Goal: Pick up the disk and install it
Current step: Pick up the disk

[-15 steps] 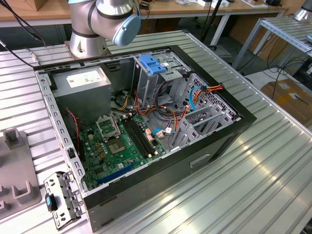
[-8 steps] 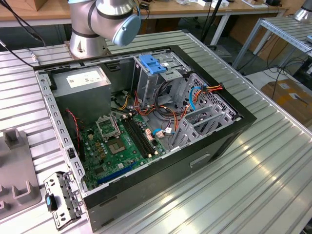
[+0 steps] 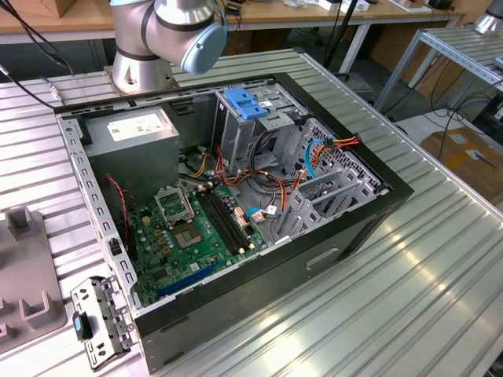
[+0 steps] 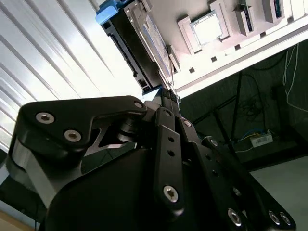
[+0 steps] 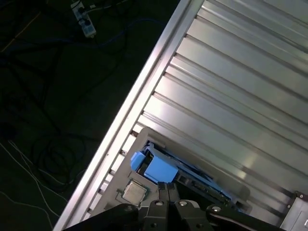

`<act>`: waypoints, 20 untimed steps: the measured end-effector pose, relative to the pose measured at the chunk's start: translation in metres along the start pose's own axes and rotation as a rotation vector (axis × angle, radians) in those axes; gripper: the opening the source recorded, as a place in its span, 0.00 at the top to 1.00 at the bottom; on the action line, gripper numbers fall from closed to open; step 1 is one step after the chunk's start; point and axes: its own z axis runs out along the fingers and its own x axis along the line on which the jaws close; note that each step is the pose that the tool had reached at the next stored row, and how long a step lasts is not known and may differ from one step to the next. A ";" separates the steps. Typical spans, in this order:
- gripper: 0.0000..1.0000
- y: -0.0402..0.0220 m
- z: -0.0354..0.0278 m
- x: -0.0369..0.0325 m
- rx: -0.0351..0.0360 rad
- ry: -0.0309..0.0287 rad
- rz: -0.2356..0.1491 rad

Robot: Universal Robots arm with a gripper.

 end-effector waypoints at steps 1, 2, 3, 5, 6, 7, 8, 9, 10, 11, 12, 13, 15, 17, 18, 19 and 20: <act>0.89 0.0000 0.0005 0.0000 -0.0072 -0.0035 -0.026; 0.89 0.0000 0.0008 -0.0001 -0.0120 -0.0058 -0.047; 0.89 0.0000 0.0010 -0.0001 -0.0142 -0.0067 -0.059; 0.89 0.0001 0.0017 0.0003 -0.0159 -0.0057 -0.110; 0.89 0.0001 0.0020 0.0003 -0.0155 -0.0044 -0.134; 0.89 0.0001 0.0024 0.0003 -0.0151 -0.0034 -0.153; 0.89 0.0001 0.0028 0.0003 -0.0147 -0.0026 -0.172; 0.89 0.0001 0.0031 0.0003 -0.0143 -0.0016 -0.191; 0.89 0.0001 0.0036 0.0003 -0.0138 -0.0006 -0.213; 0.89 0.0001 0.0040 0.0003 -0.0134 0.0004 -0.232; 0.89 0.0001 0.0046 0.0003 -0.0128 0.0019 -0.260; 0.89 0.0000 0.0051 0.0003 -0.0124 0.0031 -0.284; 0.89 0.0000 0.0059 0.0003 -0.0116 0.0048 -0.318; 0.89 0.0000 0.0065 0.0002 -0.0108 0.0069 -0.361; 0.89 0.0000 0.0066 0.0003 -0.0105 0.0075 -0.372; 0.89 0.0000 0.0066 0.0003 -0.0100 0.0085 -0.393; 0.89 0.0000 0.0065 0.0002 -0.0097 0.0094 -0.409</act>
